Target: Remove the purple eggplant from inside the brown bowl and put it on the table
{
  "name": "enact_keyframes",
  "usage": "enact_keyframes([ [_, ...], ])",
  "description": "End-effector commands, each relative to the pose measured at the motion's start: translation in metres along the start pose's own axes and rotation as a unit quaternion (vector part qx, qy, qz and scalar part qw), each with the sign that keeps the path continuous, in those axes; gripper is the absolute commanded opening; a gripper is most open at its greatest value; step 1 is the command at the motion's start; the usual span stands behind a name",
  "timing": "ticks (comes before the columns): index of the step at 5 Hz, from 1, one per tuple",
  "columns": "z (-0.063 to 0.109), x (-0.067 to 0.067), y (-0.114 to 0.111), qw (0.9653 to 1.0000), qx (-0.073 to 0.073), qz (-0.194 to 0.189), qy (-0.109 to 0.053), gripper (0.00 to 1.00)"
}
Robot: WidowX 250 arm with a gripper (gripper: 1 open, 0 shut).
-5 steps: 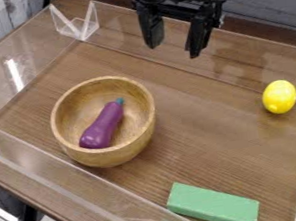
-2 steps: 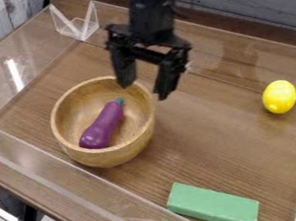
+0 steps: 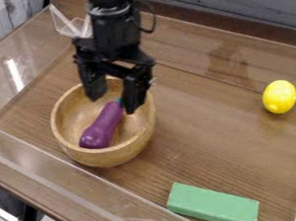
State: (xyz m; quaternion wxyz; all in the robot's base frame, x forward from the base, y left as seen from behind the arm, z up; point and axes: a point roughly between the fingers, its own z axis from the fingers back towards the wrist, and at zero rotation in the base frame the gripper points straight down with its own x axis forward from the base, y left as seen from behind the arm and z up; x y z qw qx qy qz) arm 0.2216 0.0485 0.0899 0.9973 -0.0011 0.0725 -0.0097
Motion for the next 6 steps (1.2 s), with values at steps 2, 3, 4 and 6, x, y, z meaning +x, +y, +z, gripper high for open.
enact_keyframes([
  [2,-0.007,0.002,0.009,0.9994,0.005,-0.004,-0.033,1.0],
  [3,-0.016,0.006,0.011,0.9994,0.005,-0.003,-0.035,1.0],
  [4,-0.025,0.01,0.014,0.9993,0.005,-0.001,-0.038,1.0],
  [6,-0.035,0.017,0.016,0.999,0.004,0.004,-0.045,1.0],
])
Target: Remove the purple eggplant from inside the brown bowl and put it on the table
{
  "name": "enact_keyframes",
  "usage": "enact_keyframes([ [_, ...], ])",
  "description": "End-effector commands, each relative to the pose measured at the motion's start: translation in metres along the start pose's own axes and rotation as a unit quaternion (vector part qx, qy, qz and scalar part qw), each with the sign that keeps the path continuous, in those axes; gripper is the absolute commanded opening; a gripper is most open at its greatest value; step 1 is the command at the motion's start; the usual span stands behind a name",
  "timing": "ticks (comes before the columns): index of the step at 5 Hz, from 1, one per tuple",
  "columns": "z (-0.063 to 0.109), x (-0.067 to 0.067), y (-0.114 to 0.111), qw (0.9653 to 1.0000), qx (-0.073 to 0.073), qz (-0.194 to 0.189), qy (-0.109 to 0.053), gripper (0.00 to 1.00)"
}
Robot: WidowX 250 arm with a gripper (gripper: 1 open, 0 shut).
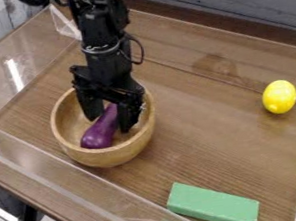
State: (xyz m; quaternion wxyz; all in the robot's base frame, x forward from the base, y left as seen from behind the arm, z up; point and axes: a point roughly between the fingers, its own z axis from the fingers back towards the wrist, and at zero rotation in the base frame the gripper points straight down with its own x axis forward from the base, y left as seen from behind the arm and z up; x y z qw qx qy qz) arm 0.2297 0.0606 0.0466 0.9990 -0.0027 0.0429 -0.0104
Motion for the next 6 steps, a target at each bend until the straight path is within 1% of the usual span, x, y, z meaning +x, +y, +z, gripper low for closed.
enact_keyframes([
  [1,0.004,0.007,0.006,0.9998,0.003,0.007,-0.019,1.0],
  [3,-0.003,0.012,0.009,0.9996,0.002,0.011,-0.026,1.0],
  [6,-0.004,0.019,0.013,0.9991,-0.003,0.018,-0.039,1.0],
])
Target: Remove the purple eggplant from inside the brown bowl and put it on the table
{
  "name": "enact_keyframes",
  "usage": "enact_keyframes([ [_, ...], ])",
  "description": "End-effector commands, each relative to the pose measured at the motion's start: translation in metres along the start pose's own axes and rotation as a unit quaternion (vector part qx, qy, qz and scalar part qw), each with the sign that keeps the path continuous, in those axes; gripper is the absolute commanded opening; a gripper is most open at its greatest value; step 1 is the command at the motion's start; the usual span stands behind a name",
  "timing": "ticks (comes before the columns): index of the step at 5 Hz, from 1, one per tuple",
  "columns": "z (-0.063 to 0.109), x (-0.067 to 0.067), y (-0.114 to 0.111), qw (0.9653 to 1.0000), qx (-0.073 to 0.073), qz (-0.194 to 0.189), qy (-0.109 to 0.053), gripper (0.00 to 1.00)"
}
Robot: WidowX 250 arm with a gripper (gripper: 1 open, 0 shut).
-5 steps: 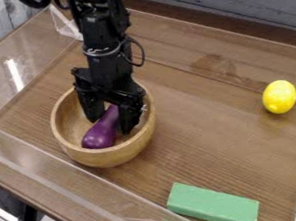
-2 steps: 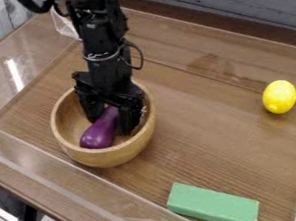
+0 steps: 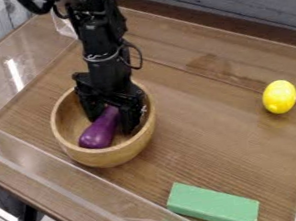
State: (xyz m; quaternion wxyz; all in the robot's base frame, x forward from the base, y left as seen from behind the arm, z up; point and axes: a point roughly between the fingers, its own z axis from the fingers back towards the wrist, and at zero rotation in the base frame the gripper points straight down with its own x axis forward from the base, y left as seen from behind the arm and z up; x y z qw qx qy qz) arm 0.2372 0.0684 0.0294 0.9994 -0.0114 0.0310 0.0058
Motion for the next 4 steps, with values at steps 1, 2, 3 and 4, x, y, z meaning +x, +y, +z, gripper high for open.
enact_keyframes([
  [1,0.0126,0.0134,0.0058,0.9995,0.005,0.005,-0.032,1.0],
  [2,0.013,0.0155,0.0073,0.9993,0.003,0.007,-0.037,1.0],
  [3,0.0134,0.0172,0.0085,0.9991,0.002,0.01,-0.04,1.0],
  [4,0.0116,0.0169,0.0086,0.9991,0.001,0.013,-0.04,0.0],
])
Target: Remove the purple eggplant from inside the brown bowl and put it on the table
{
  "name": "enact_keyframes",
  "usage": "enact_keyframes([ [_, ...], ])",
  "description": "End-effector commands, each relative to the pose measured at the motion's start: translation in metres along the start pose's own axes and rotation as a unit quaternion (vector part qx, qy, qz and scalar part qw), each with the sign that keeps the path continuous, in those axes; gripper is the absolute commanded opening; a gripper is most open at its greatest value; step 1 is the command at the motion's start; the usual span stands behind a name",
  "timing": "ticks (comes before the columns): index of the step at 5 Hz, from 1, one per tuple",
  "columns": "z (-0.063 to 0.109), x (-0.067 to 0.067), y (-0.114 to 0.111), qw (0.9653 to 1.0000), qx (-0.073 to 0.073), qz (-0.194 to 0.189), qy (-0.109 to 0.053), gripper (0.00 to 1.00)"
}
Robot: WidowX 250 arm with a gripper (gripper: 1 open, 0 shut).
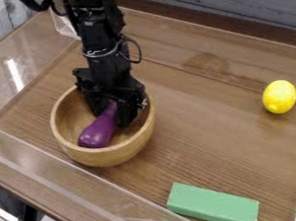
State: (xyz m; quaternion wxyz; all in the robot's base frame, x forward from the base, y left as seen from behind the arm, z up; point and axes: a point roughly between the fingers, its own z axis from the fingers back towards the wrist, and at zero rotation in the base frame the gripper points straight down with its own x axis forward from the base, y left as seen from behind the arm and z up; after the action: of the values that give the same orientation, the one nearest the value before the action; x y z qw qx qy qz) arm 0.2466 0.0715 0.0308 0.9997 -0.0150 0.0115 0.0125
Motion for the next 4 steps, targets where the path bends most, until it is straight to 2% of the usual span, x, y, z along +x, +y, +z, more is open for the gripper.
enact_keyframes([
  [1,0.009,0.0073,0.0049,0.9997,0.004,0.01,-0.02,0.0],
  [4,0.0125,0.0042,0.0022,0.9997,-0.003,0.021,-0.014,0.0],
])
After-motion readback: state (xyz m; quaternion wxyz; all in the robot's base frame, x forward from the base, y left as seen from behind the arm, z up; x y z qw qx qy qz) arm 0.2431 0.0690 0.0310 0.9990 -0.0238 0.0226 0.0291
